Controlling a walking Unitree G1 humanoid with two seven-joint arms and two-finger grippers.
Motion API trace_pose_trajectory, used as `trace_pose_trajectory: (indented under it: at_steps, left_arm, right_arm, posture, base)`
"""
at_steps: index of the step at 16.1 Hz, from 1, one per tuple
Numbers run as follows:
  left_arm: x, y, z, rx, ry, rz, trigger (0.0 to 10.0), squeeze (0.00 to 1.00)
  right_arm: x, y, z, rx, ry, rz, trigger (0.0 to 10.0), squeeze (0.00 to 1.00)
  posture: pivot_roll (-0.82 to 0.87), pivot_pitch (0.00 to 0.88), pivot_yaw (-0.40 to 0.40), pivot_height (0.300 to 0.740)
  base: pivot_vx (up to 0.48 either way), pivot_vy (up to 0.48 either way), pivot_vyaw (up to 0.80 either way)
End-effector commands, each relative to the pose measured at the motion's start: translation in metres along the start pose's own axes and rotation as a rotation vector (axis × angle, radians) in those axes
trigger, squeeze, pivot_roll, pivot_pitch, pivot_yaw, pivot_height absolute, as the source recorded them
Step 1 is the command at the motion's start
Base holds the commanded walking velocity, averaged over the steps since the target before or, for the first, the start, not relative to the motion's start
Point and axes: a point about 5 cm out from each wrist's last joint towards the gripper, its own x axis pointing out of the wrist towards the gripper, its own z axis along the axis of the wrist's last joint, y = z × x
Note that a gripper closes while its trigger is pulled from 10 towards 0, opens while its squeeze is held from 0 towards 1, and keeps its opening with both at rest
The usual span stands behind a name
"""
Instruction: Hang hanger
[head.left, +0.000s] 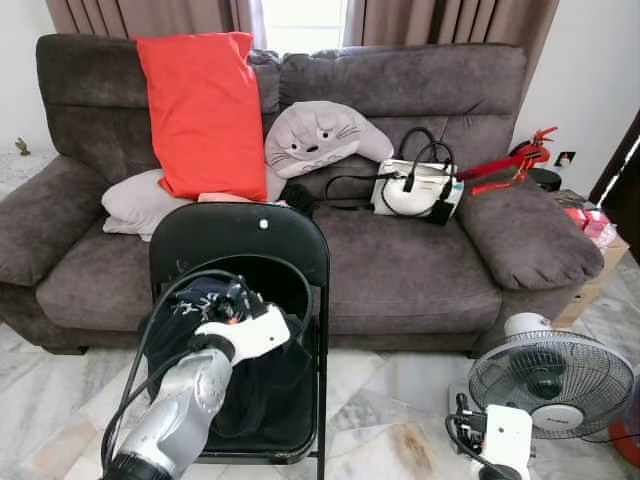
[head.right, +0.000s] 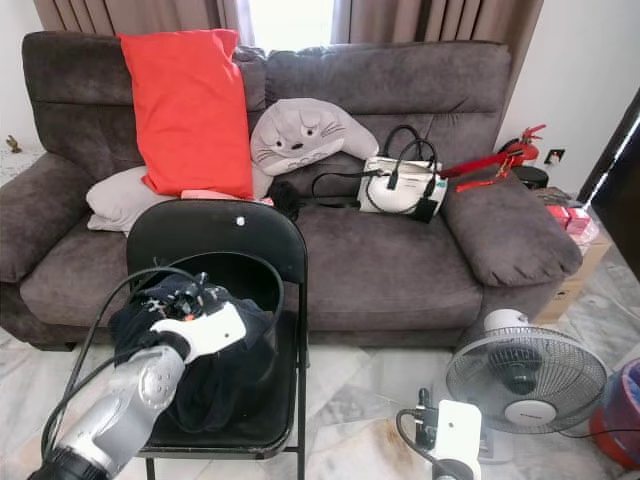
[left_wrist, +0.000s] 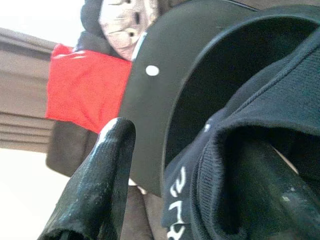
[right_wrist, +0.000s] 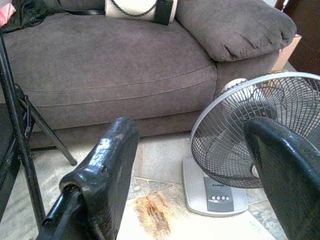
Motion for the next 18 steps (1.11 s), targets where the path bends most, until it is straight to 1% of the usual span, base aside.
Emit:
trace_pose_trajectory:
  at_steps: [1,3,4,6,7,9,11,12,13,14,18]
  left_arm:
    - [-0.001,-0.012,-0.002,0.029,0.018,-0.11,10.0,0.0]
    - [-0.003,-0.02,-0.002,0.056,0.02,-0.188,10.0,0.0]
    - [-0.003,-0.019,-0.002,0.06,0.022,-0.191,10.0,0.0]
    - [-0.001,-0.017,0.0,0.06,0.026,-0.178,10.0,0.0]
    - [0.004,-0.015,0.003,0.061,0.035,-0.154,10.0,0.0]
    - [0.007,-0.011,0.006,0.045,0.047,-0.105,10.0,0.0]
    - [0.01,-0.01,0.008,0.054,0.049,-0.102,10.0,0.0]
    - [0.01,-0.011,0.008,0.054,0.049,-0.106,9.8,0.0]
    - [0.01,-0.011,0.008,0.052,0.05,-0.109,1.0,0.0]
    - [0.009,-0.012,0.008,0.052,0.051,-0.111,0.0,0.0]
    - [0.007,-0.013,0.004,0.054,0.056,-0.122,0.0,0.0]
  right_arm:
    - [0.0,0.002,-0.001,-0.003,0.004,0.0,10.0,0.0]
    - [-0.001,0.002,-0.003,-0.003,0.013,0.0,10.0,0.0]
    - [-0.001,0.002,-0.003,-0.003,0.014,0.001,10.0,0.0]
    - [-0.001,0.003,-0.003,-0.002,0.016,0.002,10.0,0.0]
    - [-0.001,0.003,-0.003,-0.002,0.016,0.002,10.0,0.0]
    - [-0.001,0.003,-0.003,-0.003,0.014,0.0,10.0,0.0]
    - [-0.001,0.003,-0.003,-0.003,0.014,-0.001,10.0,0.0]
    - [-0.001,0.003,-0.003,-0.003,0.014,-0.001,10.0,0.0]
    - [-0.001,0.002,-0.003,-0.003,0.016,-0.002,10.0,0.0]
    - [-0.001,0.002,-0.003,-0.003,0.017,-0.002,10.0,0.0]
    - [-0.001,0.003,-0.003,-0.004,0.016,-0.002,10.0,0.0]
  posture:
    - [0.0,0.0,0.037,0.74]
    - [0.0,0.0,0.038,0.74]
    - [0.0,0.0,0.038,0.74]
    - [0.0,0.0,0.039,0.74]
    - [0.0,0.0,0.038,0.74]
    - [0.0,0.0,0.038,0.74]
    - [-0.01,0.0,0.038,0.74]
    - [-0.01,0.0,0.039,0.74]
    - [-0.01,0.0,0.039,0.74]
    - [0.0,0.0,0.038,0.74]
    - [0.0,0.0,0.037,0.74]
  base:
    - [0.0,0.0,0.0]
    - [0.0,0.0,0.0]
    - [0.0,0.0,0.0]
    - [0.0,0.0,0.0]
    - [0.0,0.0,0.0]
    - [0.0,0.0,0.0]
    - [0.0,0.0,0.0]
    - [0.0,0.0,0.0]
    - [0.0,0.0,0.0]
    - [0.0,0.0,0.0]
    - [0.0,0.0,0.0]
